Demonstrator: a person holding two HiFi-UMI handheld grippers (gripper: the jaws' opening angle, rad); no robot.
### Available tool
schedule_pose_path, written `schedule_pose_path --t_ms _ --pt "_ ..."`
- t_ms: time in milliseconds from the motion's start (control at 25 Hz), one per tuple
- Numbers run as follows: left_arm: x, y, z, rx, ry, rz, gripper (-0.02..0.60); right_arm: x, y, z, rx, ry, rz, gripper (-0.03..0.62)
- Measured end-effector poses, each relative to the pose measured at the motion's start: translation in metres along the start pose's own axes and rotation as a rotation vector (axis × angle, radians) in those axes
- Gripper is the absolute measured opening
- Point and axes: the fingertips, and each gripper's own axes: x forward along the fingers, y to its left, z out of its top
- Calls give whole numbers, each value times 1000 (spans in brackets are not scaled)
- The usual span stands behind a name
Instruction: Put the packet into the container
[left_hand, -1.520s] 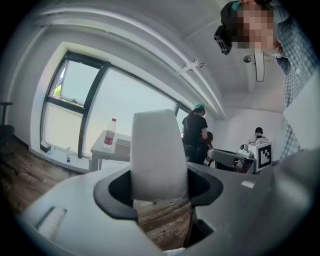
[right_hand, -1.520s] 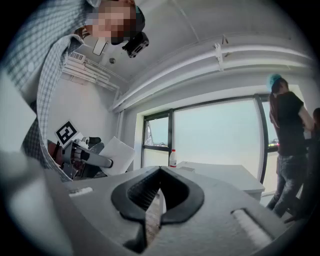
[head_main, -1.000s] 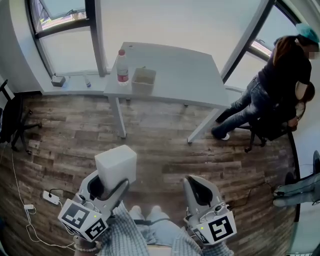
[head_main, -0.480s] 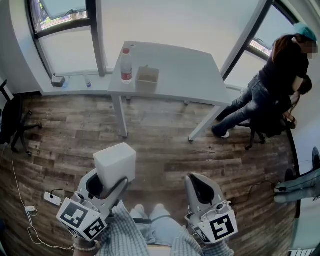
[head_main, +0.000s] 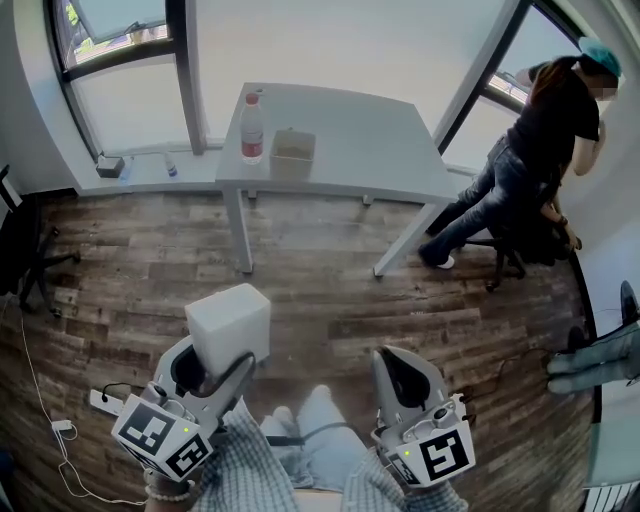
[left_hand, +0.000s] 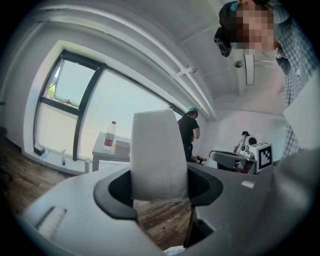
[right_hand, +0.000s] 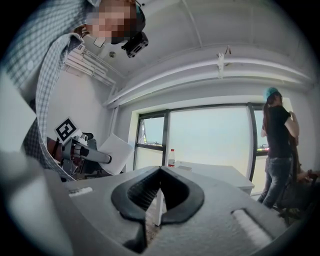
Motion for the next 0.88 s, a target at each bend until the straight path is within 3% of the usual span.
schedule_pose_path --t_ms 880 --pt "46 14 12 -13 -1 16 273 45 -35 -10 33 7 46 -3"
